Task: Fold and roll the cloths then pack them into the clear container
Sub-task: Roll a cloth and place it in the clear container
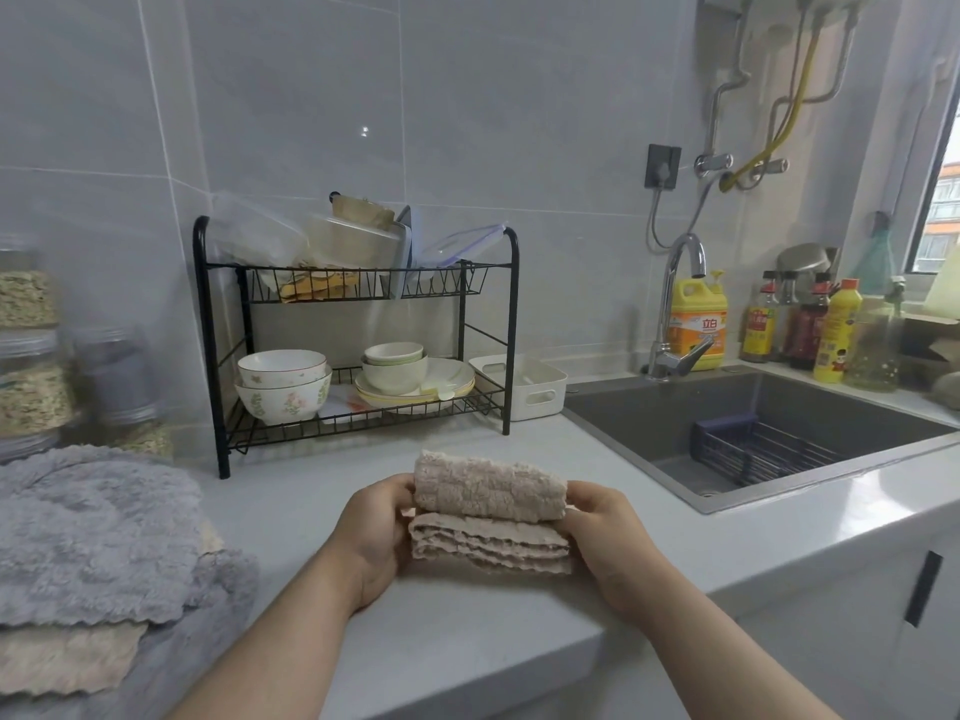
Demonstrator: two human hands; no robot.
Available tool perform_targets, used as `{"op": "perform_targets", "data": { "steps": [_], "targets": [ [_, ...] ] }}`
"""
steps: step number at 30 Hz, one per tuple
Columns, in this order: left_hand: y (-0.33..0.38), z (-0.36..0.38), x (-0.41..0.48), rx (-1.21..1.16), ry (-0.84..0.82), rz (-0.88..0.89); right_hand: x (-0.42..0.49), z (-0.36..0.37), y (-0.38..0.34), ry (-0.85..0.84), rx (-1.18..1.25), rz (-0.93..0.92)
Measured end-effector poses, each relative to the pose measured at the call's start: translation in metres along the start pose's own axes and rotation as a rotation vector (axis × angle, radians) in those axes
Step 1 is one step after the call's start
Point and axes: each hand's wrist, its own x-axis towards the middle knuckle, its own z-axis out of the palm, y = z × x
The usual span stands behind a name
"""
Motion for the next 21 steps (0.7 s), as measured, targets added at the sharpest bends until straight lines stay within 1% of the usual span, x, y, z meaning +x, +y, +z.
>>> {"op": "perform_targets", "data": {
  "steps": [2, 4, 5, 9, 13, 16, 18, 21],
  "targets": [
    [0.0, -0.002, -0.001, -0.058, 0.001, -0.018, 0.003, -0.003, 0.004, -0.038, 0.07, 0.009],
    [0.0, -0.002, -0.002, -0.029, -0.002, -0.006, 0.003, -0.005, 0.004, -0.082, 0.116, 0.009],
    [0.0, -0.002, -0.001, 0.001, 0.002, 0.021, 0.002, -0.006, 0.005, -0.077, 0.112, 0.013],
    [-0.004, -0.004, -0.001, 0.099, 0.012, 0.077, 0.002, -0.005, 0.005, 0.022, -0.068, -0.003],
    [-0.005, -0.006, 0.002, 0.102, 0.023, 0.078, 0.0, 0.001, 0.004, -0.007, -0.312, 0.013],
    [-0.005, -0.005, -0.001, 0.116, -0.057, 0.08, -0.003, 0.004, 0.003, -0.006, -0.501, -0.044],
    [-0.007, -0.005, -0.003, 0.211, -0.113, 0.102, -0.005, 0.004, 0.0, 0.044, -0.526, -0.062],
    [-0.01, -0.003, -0.003, 0.296, -0.102, 0.145, -0.009, 0.004, -0.004, 0.039, -0.448, -0.052]
  ]
}}
